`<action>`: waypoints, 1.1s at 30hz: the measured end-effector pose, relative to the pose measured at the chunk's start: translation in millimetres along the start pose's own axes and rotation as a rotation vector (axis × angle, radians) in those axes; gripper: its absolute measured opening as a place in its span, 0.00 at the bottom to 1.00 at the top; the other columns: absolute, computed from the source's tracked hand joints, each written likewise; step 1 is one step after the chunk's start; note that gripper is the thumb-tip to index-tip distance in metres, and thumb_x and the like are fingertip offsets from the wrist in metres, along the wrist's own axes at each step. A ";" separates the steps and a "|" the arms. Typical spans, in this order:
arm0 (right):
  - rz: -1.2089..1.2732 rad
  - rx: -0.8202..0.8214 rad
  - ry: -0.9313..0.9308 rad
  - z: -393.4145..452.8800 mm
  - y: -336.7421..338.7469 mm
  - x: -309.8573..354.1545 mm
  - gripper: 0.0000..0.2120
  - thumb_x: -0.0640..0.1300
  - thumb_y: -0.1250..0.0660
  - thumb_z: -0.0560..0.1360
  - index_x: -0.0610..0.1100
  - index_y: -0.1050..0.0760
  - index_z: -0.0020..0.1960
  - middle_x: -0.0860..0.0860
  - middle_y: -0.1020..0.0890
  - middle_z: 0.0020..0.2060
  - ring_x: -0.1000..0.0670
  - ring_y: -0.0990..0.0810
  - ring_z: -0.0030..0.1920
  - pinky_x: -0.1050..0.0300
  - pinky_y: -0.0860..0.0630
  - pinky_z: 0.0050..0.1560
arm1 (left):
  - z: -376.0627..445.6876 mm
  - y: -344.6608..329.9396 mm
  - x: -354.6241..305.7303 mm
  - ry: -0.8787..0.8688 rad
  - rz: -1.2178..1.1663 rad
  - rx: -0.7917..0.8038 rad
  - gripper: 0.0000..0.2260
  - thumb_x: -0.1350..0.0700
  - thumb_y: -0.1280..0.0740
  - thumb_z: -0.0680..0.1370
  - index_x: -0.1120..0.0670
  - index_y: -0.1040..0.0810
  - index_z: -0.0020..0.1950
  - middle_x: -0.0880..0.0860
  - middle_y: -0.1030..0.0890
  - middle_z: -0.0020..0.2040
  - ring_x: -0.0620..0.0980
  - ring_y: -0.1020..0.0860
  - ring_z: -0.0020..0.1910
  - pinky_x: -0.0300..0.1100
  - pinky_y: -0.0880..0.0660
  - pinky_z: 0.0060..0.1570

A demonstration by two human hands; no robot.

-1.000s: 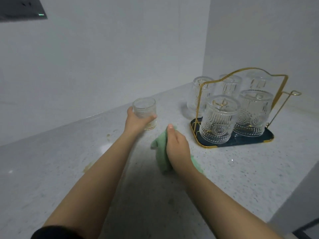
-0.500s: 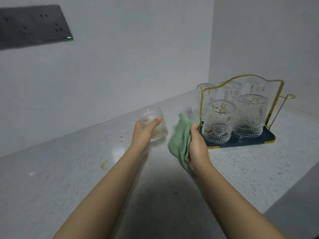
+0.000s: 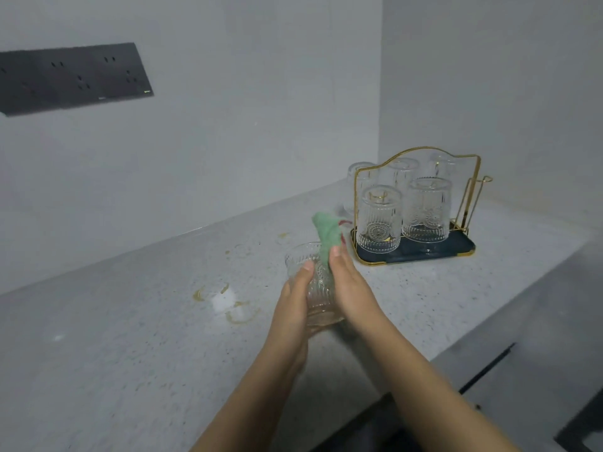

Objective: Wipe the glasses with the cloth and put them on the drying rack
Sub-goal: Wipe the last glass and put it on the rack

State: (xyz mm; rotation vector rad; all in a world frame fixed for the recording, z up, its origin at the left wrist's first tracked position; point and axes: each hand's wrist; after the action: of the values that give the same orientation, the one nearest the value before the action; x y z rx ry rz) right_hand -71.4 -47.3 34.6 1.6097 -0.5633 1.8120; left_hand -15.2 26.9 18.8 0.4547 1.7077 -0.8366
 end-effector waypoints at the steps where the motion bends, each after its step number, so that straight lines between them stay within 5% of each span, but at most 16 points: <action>1: 0.066 -0.042 -0.072 4.0 2.6 -0.3 0.30 0.63 0.53 0.77 0.51 0.44 0.75 0.56 0.40 0.73 0.57 0.42 0.73 0.52 0.47 0.75 | -3.6 -4.7 0.5 0.035 -0.044 0.007 0.18 0.43 0.36 0.78 0.53 0.20 0.61 0.56 0.15 0.55 0.57 0.16 0.53 0.53 0.20 0.53; 4: 0.041 -0.046 -0.070 -4.4 3.0 -2.9 0.26 0.60 0.53 0.79 0.52 0.42 0.74 0.56 0.36 0.71 0.57 0.39 0.71 0.55 0.45 0.74 | -3.8 -9.4 0.6 0.103 -0.167 0.039 0.18 0.44 0.41 0.81 0.53 0.18 0.58 0.55 0.15 0.54 0.55 0.16 0.53 0.53 0.23 0.57; 8: -0.201 0.048 0.147 -27.1 -4.6 -6.8 0.23 0.51 0.53 0.81 0.52 0.50 0.76 0.63 0.49 0.72 0.68 0.55 0.71 0.70 0.55 0.69 | 7.0 -3.6 1.3 0.063 -0.254 0.073 0.21 0.44 0.45 0.82 0.52 0.15 0.56 0.54 0.16 0.58 0.49 0.17 0.56 0.49 0.26 0.57; 10: -0.186 0.042 0.121 -14.1 0.8 -6.3 0.23 0.51 0.54 0.81 0.52 0.50 0.76 0.63 0.48 0.72 0.71 0.55 0.69 0.74 0.55 0.67 | 8.1 -6.2 5.5 0.080 -0.227 0.084 0.20 0.43 0.44 0.81 0.52 0.18 0.60 0.54 0.16 0.59 0.50 0.17 0.57 0.52 0.25 0.61; 15: 0.078 -0.109 -0.158 12.3 15.9 -0.9 0.23 0.55 0.54 0.81 0.50 0.41 0.74 0.51 0.35 0.71 0.50 0.39 0.73 0.51 0.44 0.74 | 2.8 -14.2 8.7 0.109 -0.186 0.098 0.18 0.46 0.42 0.81 0.55 0.19 0.59 0.57 0.14 0.53 0.54 0.15 0.48 0.52 0.20 0.54; 20: -0.075 -0.040 0.014 -30.3 -3.5 -3.9 0.24 0.53 0.52 0.81 0.51 0.46 0.75 0.57 0.38 0.72 0.58 0.41 0.72 0.62 0.46 0.70 | 1.3 -8.5 6.7 0.076 -0.350 0.113 0.27 0.44 0.40 0.77 0.61 0.25 0.68 0.60 0.19 0.63 0.55 0.21 0.63 0.51 0.29 0.67; 23: -0.042 -0.025 -0.027 -21.2 3.7 -3.0 0.23 0.54 0.53 0.81 0.51 0.47 0.75 0.55 0.39 0.73 0.56 0.42 0.73 0.60 0.46 0.72 | 1.2 -6.8 8.1 0.059 -0.284 0.138 0.26 0.43 0.41 0.77 0.59 0.24 0.67 0.59 0.18 0.61 0.56 0.20 0.61 0.53 0.27 0.64; 27: 0.075 -0.054 -0.212 -2.8 18.0 5.4 0.26 0.59 0.54 0.79 0.48 0.37 0.72 0.48 0.29 0.68 0.49 0.30 0.67 0.56 0.31 0.63 | 1.4 -10.8 5.8 0.049 -0.248 0.156 0.23 0.45 0.38 0.74 0.57 0.22 0.62 0.59 0.16 0.58 0.56 0.17 0.55 0.51 0.22 0.56; 30: 0.092 -0.064 -0.152 -10.1 18.9 5.9 0.26 0.59 0.53 0.79 0.50 0.40 0.73 0.53 0.32 0.69 0.54 0.33 0.67 0.57 0.39 0.70 | 2.7 -8.6 0.2 -0.031 -0.153 0.138 0.24 0.45 0.38 0.75 0.57 0.23 0.66 0.57 0.18 0.61 0.53 0.19 0.59 0.47 0.21 0.56; 33: 0.039 -0.055 -0.084 -15.4 18.4 6.6 0.25 0.56 0.54 0.80 0.51 0.47 0.75 0.62 0.39 0.64 0.64 0.43 0.65 0.70 0.49 0.63 | 6.4 -0.5 0.3 -0.153 0.142 0.067 0.30 0.37 0.39 0.78 0.48 0.36 0.77 0.45 0.35 0.75 0.42 0.34 0.72 0.45 0.37 0.72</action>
State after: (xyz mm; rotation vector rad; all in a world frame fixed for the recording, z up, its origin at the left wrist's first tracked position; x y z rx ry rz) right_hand -95.5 -48.5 40.4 1.6541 -0.6809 1.7478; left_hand -11.3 21.9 17.9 0.5375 1.4925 -0.8064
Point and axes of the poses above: each hand's wrist, its own z-axis towards the middle knuckle, its own y-axis out of the back of the hand, x = y × z
